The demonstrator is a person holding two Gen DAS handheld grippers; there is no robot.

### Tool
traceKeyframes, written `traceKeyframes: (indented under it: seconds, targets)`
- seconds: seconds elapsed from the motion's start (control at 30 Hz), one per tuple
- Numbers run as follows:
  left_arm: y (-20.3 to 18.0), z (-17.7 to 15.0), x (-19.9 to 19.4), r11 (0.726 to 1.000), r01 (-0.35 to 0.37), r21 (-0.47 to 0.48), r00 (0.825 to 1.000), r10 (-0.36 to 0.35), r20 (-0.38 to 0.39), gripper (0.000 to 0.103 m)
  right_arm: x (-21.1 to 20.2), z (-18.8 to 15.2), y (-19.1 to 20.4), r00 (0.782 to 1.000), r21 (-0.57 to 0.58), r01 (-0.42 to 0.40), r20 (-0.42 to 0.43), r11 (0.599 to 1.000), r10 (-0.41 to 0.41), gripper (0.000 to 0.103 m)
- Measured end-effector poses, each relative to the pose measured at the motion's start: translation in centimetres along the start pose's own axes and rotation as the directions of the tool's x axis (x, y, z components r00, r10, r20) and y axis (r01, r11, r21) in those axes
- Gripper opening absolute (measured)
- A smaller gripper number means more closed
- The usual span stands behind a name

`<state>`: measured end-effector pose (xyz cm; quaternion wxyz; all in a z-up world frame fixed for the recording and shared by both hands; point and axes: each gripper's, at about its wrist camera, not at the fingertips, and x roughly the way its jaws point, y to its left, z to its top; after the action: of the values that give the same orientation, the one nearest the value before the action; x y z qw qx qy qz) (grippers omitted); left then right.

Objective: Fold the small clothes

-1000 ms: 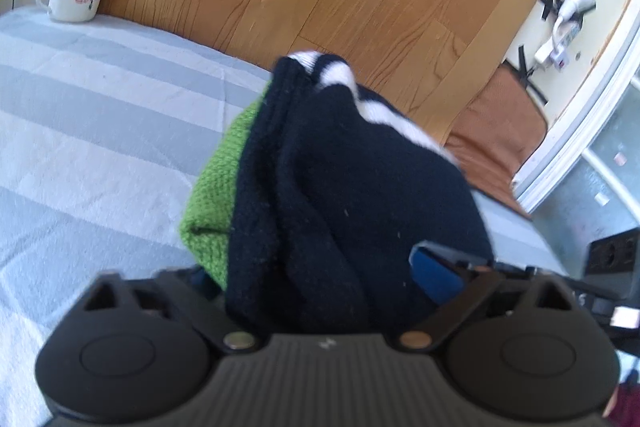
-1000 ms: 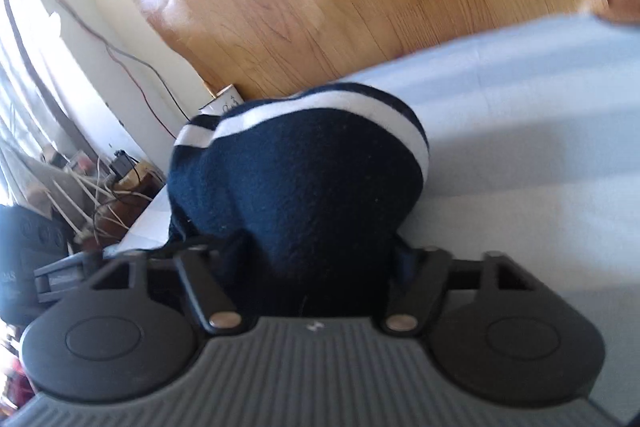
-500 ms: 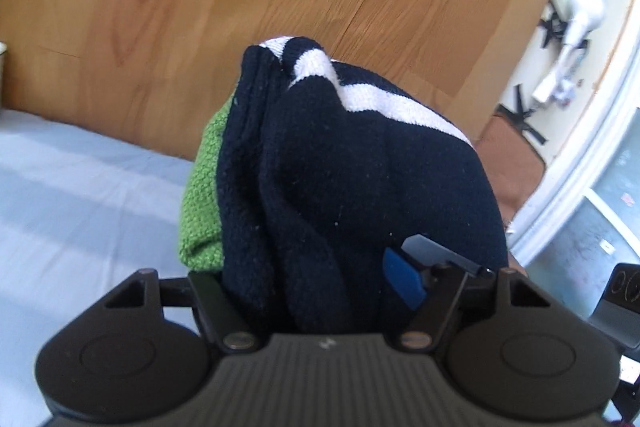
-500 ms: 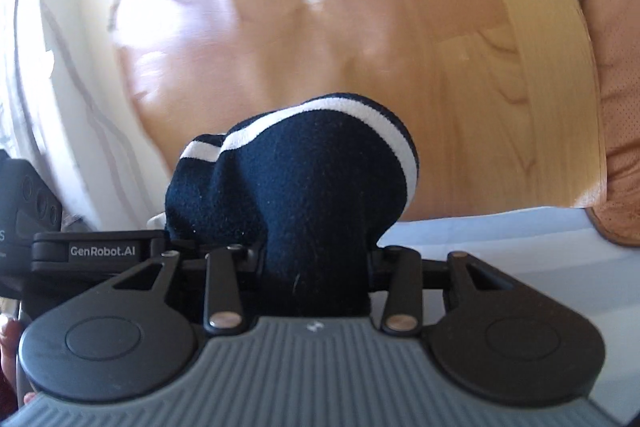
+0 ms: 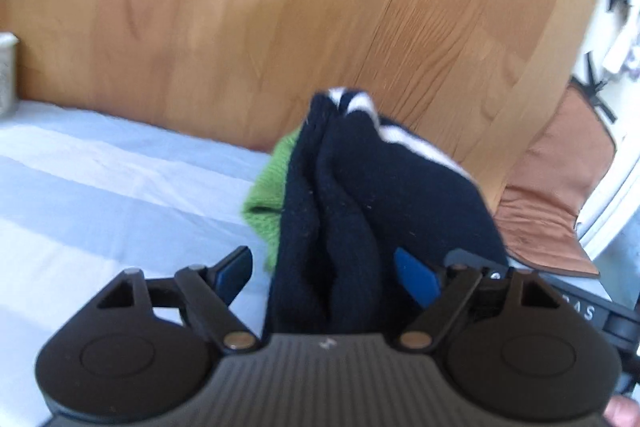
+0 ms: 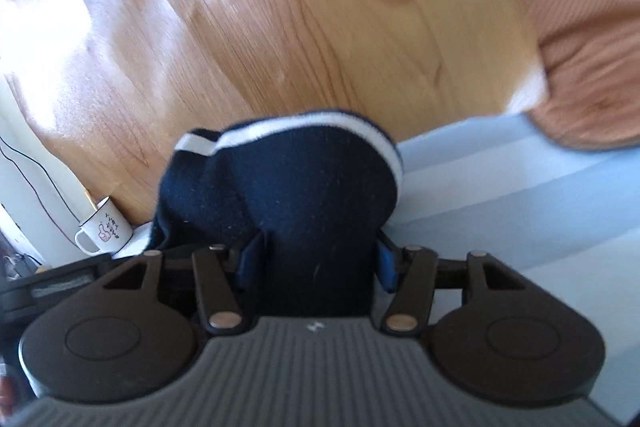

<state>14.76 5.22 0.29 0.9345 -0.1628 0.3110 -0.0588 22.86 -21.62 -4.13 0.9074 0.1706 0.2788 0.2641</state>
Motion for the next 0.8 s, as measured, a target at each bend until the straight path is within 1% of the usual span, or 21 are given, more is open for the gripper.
traceKeyframes:
  seconds: [0.07,0.13,0.23,0.3,0.43,0.5,0.6,0.7,0.8]
  targets:
    - [-0.4,-1.5,-3.3,0.999,-0.031,0.033,0.998,0.03,0.048,0.082,-2.8,-1.2,0.2,1.0,0.007,-0.005,0.015,1.0,0.005,0.063]
    - [-1.0,-3.5,-6.0,0.994,-0.073,0.076,0.995,0.067,0.075,0.085,-5.2,-2.8,0.3,1.0,0.029,-0.012,0.019,1.0,0.011,0.063]
    - [-1.4,-6.9,-8.8,0.982,-0.148,0.12,0.987,0.139,0.08,0.088,-8.2,-5.4,1.1,1.0,0.041,-0.004,0.017,0.999,0.003,0.065]
    - [-1.8,-8.8,-10.0,0.974,-0.178,0.138,0.983,0.171,0.064,0.088,-10.2,-7.1,1.8,1.0,0.034,0.012,0.025,0.999,-0.013,0.068]
    - [-2.1,-11.9,-11.3,0.968,-0.205,0.143,0.979,0.203,0.027,0.088,-12.6,-9.1,2.8,0.998,0.018,0.035,0.052,0.999,-0.036,0.07]
    - [-2.3,-12.8,-11.4,0.958,-0.241,0.154,0.97,0.241,0.022,0.088,-13.3,-9.9,3.0,0.997,0.017,0.05,0.052,0.999,-0.051,0.07]
    - [-3.0,-13.3,-12.2,0.946,-0.277,0.168,0.961,0.272,0.048,0.091,-14.0,-10.8,3.1,0.995,0.007,0.076,0.061,0.997,-0.077,0.07]
    - [-3.2,-13.7,-12.5,0.937,-0.3,0.177,0.954,0.295,0.054,0.091,-14.3,-11.8,2.7,0.992,0.004,0.107,0.063,0.994,-0.107,0.07]
    - [-2.8,-14.0,-12.4,0.932,-0.318,0.171,0.948,0.315,0.048,0.091,-14.4,-11.7,2.4,0.991,0.027,0.106,0.075,0.994,-0.108,0.07]
